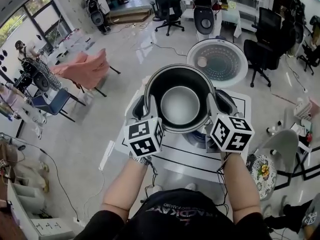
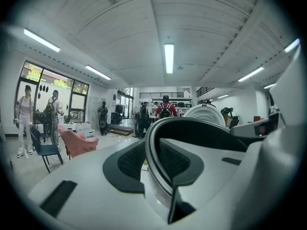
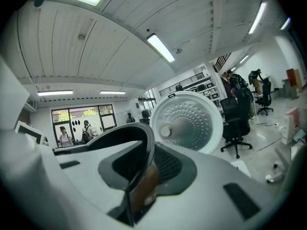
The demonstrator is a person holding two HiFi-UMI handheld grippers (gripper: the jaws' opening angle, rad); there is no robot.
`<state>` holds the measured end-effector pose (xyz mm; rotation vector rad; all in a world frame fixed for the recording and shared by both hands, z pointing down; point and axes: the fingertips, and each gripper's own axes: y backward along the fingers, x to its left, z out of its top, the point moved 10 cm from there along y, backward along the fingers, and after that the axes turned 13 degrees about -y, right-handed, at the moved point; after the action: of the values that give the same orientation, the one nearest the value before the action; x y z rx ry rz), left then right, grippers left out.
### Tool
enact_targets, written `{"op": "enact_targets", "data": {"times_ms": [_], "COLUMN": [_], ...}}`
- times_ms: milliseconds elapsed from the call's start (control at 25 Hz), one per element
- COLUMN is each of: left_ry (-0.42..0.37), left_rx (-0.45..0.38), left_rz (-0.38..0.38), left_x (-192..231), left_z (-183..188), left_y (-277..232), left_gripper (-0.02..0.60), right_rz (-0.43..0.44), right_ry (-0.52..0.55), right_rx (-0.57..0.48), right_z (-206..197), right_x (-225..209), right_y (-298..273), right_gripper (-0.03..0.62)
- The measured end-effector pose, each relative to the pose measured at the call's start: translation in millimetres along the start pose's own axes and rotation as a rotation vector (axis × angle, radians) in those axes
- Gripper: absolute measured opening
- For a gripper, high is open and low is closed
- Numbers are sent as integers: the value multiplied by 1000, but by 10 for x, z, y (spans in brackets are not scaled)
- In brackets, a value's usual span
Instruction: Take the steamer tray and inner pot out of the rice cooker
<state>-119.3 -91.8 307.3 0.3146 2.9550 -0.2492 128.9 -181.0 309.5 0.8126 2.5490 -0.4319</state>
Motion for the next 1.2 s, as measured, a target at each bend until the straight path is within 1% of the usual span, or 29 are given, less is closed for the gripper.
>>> {"op": "enact_targets", "data": {"times_ms": [200, 360, 560, 800, 1200], "left_ry": [21, 30, 34, 50, 67], "left_rx": [18, 56, 105, 164, 263], "left_rz": [53, 79, 91, 64, -7], "left_x": [602, 1118, 1565, 1794, 1851], "left_z": [-158, -379, -649, -999, -1547], "left_y": [161, 324, 418, 403, 352], "left_gripper": [94, 94, 89, 89, 89], "right_rz": [42, 58, 56, 13, -84], "right_ry": [21, 19, -5, -11, -32], "right_rx": [35, 88, 151, 207, 277], "right_z": [-244, -595, -1012, -1385, -1897], "right_x": [536, 961, 1271, 1370, 1287], "right_y": [-261, -454, -663, -801, -796], "right_gripper": [78, 78, 78, 78, 77]}}
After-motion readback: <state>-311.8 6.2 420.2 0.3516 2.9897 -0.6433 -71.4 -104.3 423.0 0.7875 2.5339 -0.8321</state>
